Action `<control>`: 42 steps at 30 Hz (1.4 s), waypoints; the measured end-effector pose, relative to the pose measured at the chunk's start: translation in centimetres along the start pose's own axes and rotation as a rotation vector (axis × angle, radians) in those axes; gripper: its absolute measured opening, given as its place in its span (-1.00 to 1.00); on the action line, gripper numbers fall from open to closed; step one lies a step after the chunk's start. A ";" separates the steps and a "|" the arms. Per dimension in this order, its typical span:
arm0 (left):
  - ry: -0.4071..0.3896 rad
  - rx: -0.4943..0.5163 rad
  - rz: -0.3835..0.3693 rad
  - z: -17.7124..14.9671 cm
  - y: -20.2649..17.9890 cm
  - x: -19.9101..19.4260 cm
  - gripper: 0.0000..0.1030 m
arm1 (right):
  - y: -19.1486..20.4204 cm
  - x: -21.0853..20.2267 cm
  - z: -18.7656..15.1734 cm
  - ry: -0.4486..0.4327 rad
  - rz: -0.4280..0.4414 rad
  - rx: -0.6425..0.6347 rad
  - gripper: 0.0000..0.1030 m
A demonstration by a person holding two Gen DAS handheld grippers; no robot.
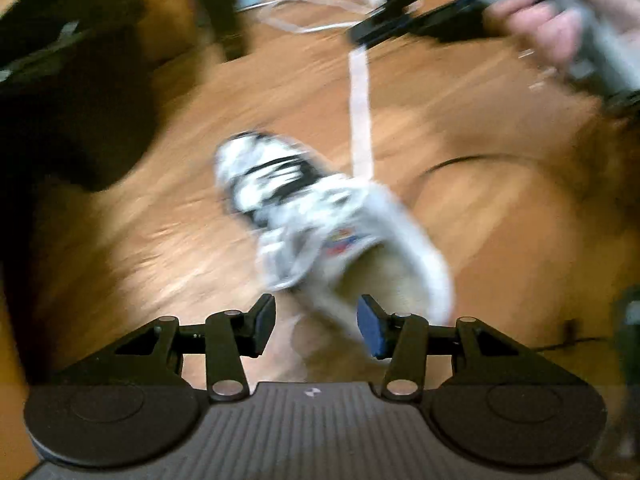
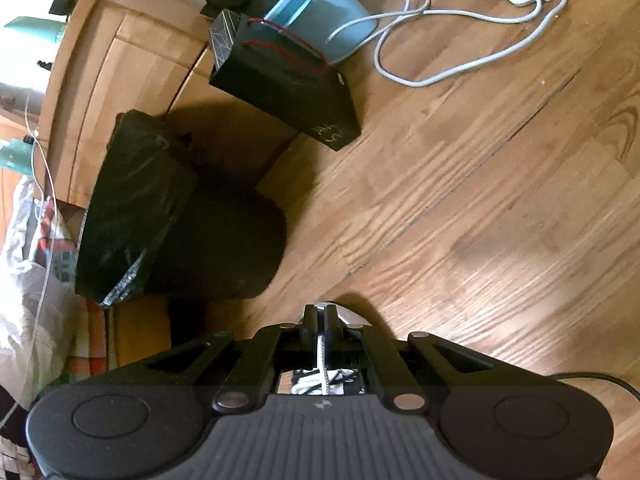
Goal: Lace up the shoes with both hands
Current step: 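Pull the white lace end up away from the sneaker with the right gripper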
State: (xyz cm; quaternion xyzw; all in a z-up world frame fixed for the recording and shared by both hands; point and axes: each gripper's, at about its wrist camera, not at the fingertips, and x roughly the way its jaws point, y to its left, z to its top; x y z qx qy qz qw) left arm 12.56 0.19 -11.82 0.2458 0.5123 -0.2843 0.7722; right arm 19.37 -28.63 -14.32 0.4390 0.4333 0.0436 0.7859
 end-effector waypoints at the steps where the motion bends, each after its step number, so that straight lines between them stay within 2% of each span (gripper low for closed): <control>1: 0.013 -0.014 0.006 0.1 0.4 0.5 -0.04 | 0.1 0.0 0.1 -0.002 0.005 0.002 -0.93; 5: 0.046 -0.026 0.094 0.0 1.2 2.6 -0.09 | 0.4 -0.3 0.3 -0.018 0.022 0.002 -0.93; 9: 0.019 -0.041 0.131 0.2 2.0 4.1 -0.30 | 0.5 -0.5 0.4 -0.022 0.021 0.005 -0.93; 12: -0.012 -0.020 0.110 0.3 1.8 4.3 -0.32 | 0.3 -0.5 0.5 -0.025 0.017 0.014 -0.93; 17: -0.002 0.013 0.104 0.3 1.1 4.5 -0.38 | 0.3 -0.8 1.0 -0.047 0.020 0.022 -0.93; 21: -0.015 -0.003 0.090 0.3 1.3 3.5 -0.43 | 0.3 -0.8 1.0 -0.052 0.020 0.018 -0.93; 26: -0.085 -0.044 0.081 0.9 1.7 2.6 -0.43 | 0.1 -0.7 1.1 -0.046 0.021 0.022 -0.93; 28: -0.060 -0.043 0.083 0.8 1.7 2.9 -0.43 | 0.0 -0.7 1.2 -0.045 0.021 0.028 -0.93; 30: -0.035 -0.024 0.121 0.6 1.5 3.0 -0.43 | 0.0 -0.8 1.2 -0.047 0.025 0.029 -0.93; 33: -0.117 -0.062 0.096 1.0 1.8 1.9 -0.39 | 0.2 -0.8 1.1 -0.046 0.032 0.022 -0.93; 37: -0.151 -0.118 0.081 1.2 2.6 2.0 -0.39 | 0.4 -1.1 1.2 -0.061 0.031 0.010 -0.93; 42: -0.176 -0.099 0.069 1.4 2.0 2.3 -0.43 | 0.3 -1.4 1.4 -0.078 0.023 0.011 -0.94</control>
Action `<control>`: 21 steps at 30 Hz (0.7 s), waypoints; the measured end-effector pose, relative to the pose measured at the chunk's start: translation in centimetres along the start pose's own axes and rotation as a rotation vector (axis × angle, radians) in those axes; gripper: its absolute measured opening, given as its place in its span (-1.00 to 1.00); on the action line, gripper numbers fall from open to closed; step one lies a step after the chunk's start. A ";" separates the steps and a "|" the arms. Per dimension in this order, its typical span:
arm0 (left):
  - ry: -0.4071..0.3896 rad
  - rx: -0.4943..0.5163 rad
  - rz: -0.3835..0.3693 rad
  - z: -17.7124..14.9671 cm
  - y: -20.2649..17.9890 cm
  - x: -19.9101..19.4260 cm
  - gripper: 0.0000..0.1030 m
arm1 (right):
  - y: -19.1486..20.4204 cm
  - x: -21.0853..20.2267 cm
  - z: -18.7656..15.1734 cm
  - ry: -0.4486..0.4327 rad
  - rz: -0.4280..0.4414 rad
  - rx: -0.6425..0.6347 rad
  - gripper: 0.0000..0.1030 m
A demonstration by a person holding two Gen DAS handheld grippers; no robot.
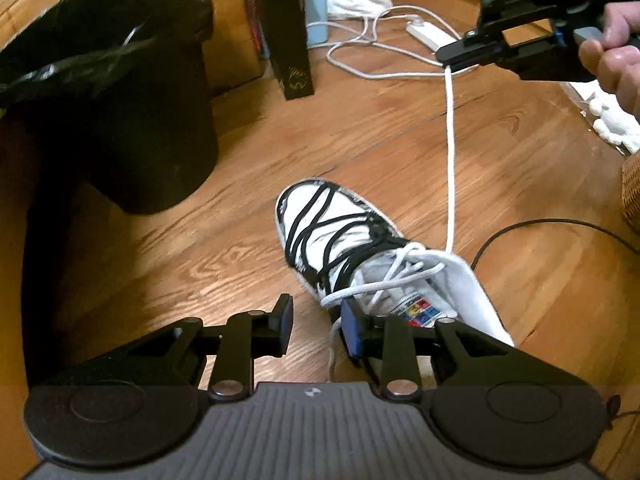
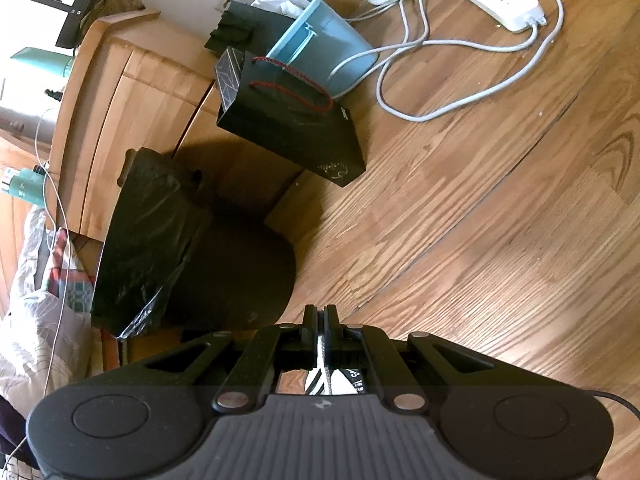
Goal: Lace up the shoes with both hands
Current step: 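Pull the white lace end up away from the sneaker with the right gripper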
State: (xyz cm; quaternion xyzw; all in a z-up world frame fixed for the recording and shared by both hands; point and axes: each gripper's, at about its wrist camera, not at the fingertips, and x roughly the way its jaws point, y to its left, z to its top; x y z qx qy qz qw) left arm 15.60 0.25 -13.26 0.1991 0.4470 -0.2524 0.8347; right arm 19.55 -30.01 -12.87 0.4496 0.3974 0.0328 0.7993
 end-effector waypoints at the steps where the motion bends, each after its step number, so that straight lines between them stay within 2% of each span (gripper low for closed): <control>1: 0.001 -0.001 -0.002 0.0 0.0 0.1 -0.43 | 0.0 -0.1 0.0 -0.003 -0.001 -0.005 -0.94; 8: -0.013 -0.017 -0.008 0.2 0.2 -0.4 -0.41 | -0.2 -0.7 0.6 -0.039 -0.005 -0.001 -0.94; 14: 0.024 -0.029 -0.010 -0.1 0.3 -0.3 -0.43 | 0.1 -1.3 1.0 -0.066 0.000 -0.009 -0.94; 21: 0.026 -0.033 -0.007 -0.2 0.3 -0.2 -0.43 | 0.0 -2.1 1.7 -0.101 0.005 -0.006 -0.94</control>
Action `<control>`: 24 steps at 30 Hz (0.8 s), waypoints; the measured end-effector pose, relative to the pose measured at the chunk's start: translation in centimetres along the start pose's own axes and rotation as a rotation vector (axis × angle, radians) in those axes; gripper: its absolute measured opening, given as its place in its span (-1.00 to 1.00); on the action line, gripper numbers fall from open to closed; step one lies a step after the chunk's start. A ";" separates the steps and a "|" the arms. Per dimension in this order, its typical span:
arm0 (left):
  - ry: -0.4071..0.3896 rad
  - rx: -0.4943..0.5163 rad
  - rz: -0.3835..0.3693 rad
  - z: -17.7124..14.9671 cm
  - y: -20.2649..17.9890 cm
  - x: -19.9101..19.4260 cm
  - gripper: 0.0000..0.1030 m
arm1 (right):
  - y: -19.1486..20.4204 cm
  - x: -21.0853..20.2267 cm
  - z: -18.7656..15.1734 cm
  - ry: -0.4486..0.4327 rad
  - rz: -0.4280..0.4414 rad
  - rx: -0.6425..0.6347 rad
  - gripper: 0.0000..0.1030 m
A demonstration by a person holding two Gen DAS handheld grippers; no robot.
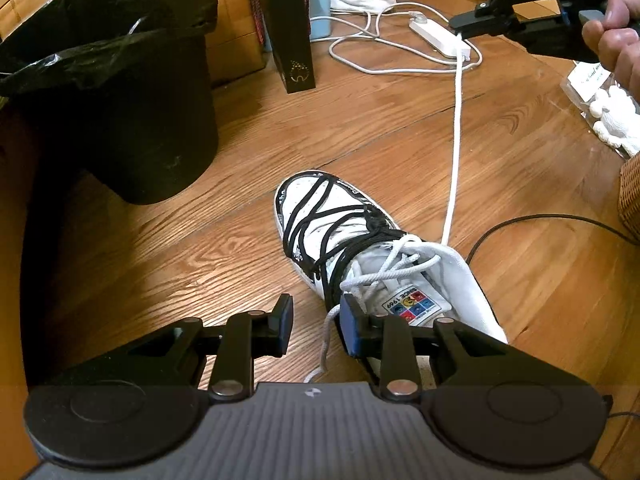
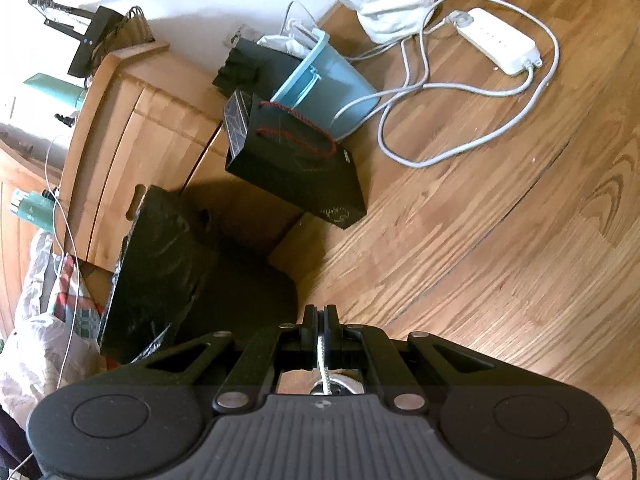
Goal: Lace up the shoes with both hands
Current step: 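Pull the white lace end up away from the sneaker with the right gripper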
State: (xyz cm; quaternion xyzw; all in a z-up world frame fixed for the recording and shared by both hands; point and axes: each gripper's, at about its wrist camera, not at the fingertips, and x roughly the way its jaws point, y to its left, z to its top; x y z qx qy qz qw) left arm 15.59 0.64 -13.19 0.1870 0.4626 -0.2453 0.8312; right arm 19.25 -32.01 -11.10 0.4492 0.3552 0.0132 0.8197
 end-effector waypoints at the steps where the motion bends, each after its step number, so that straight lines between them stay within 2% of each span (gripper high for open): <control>1: 0.003 0.001 0.002 0.0 0.0 0.0 -0.42 | 0.0 -0.1 0.2 -0.005 0.001 0.001 -0.93; 8: 0.031 -0.003 0.007 -0.3 0.0 0.5 -0.42 | -0.2 -0.6 0.6 -0.022 -0.001 0.004 -0.93; 15: 0.071 -0.061 -0.021 -1.0 0.9 1.2 -0.42 | 0.1 -1.1 1.2 -0.052 0.002 -0.011 -0.94; 24: 0.083 -0.071 0.002 -1.2 1.0 1.0 -0.40 | 0.7 -1.7 1.6 -0.067 0.036 -0.014 -0.93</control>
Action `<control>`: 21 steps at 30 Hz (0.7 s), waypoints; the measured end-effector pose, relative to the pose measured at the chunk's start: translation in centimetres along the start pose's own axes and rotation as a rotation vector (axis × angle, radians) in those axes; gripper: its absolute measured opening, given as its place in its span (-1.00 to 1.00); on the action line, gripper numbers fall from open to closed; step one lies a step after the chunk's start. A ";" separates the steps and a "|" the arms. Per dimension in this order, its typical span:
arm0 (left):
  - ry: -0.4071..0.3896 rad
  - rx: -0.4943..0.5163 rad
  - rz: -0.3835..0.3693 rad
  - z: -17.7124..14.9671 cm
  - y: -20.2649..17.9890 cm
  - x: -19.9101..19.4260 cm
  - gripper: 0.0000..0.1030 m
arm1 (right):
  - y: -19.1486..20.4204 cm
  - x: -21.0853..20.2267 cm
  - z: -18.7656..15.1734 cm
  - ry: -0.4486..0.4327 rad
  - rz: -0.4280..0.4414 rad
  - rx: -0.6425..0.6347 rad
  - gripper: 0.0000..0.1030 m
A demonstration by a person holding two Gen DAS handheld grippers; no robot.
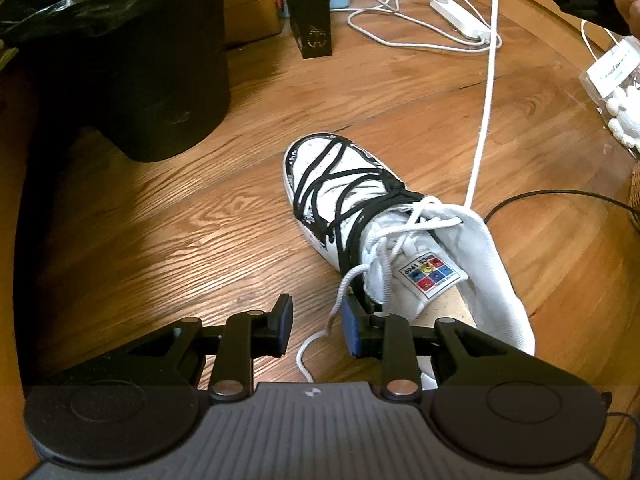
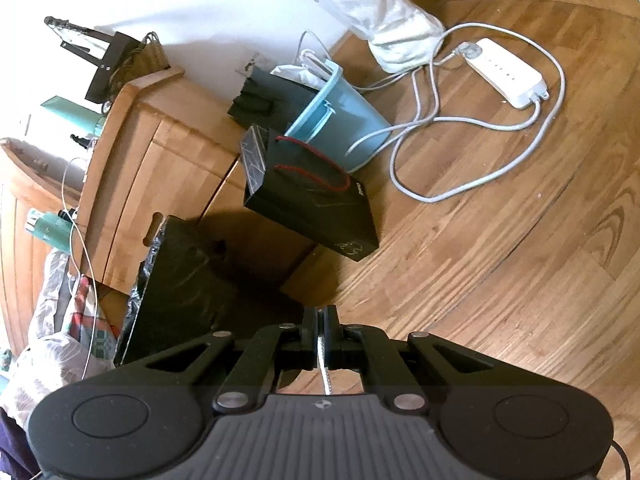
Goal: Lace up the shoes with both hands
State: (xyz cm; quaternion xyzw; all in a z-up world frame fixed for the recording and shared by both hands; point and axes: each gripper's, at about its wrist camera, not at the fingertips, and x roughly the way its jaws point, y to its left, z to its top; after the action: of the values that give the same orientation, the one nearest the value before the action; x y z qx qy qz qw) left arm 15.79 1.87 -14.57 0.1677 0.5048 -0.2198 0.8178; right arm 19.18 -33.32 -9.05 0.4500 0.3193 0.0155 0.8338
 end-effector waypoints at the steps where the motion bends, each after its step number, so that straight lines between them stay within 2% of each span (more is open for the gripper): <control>1: 0.002 -0.002 -0.002 0.0 0.0 0.1 -0.40 | 0.0 0.0 0.0 -0.001 0.002 0.000 -0.93; 7: 0.021 0.007 -0.021 -0.1 -0.3 0.7 -0.40 | 0.0 0.2 0.1 -0.003 -0.005 0.003 -0.93; 21: 0.013 -0.080 -0.040 -0.2 0.9 0.8 -0.40 | 0.2 0.1 -0.1 -0.011 -0.017 -0.020 -0.93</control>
State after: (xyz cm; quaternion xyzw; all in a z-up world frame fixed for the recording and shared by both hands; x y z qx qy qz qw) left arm 16.41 2.60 -15.38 0.1259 0.5217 -0.2148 0.8160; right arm 19.22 -33.10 -8.96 0.4392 0.3184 0.0092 0.8400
